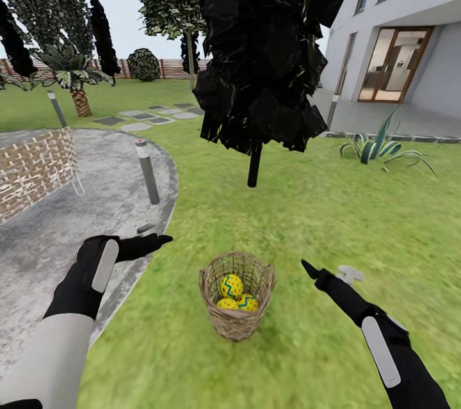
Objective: Take the three Easter eggs out of the wicker basket on the lawn in the garden, then place them on the lawn next to a single tree (choose any tree) so that all three eggs are next to the same tree and none are left in the basket.
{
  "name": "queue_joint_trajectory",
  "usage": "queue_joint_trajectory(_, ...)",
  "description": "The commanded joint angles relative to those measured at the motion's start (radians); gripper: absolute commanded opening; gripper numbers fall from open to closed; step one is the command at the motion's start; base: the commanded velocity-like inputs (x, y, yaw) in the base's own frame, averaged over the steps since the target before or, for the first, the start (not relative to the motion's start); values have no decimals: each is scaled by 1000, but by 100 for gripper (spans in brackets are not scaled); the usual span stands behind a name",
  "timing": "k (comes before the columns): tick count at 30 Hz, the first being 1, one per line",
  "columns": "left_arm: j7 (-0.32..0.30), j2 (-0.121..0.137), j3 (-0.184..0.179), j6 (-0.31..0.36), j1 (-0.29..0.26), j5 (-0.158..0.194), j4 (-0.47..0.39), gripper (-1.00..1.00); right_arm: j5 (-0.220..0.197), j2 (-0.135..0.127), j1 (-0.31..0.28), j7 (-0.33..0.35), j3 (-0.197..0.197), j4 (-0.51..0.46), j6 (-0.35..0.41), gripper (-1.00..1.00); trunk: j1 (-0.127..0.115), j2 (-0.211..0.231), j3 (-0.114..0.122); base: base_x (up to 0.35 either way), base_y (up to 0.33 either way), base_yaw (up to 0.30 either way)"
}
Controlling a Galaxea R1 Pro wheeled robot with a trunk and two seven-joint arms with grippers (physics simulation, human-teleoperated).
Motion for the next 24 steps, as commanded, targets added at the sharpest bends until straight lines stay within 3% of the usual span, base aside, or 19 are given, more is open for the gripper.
queue_joint_trajectory(1, -9, -6, 0, 4, -1, -11, 13, 100, -9, 0, -1, 2, -2, 2, 9, 100, 1, 0, -1, 334, 0, 0)
queue_joint_trajectory(7, -7, -21, -3, 2, -1, -14, 91, 100, -8, -1, -1, 1, -1, 5, 11, 100, 1, 0, -1, 333, 0, 0)
queue_joint_trajectory(15, -6, -41, -3, 0, -1, -15, 115, 100, -8, -1, -1, 1, -1, 5, 12, 100, 1, 0, -1, 333, 0, 0)
queue_joint_trajectory(19, -4, -46, -4, -9, -1, -15, 185, 100, -7, -2, -1, -1, -1, 3, 14, 100, 1, 0, -1, 333, 0, 0)
queue_joint_trajectory(24, -3, -61, -40, -20, 0, -16, 266, 100, -5, -5, -1, -13, 2, -4, 20, 100, 1, 0, -1, 327, 0, 0)
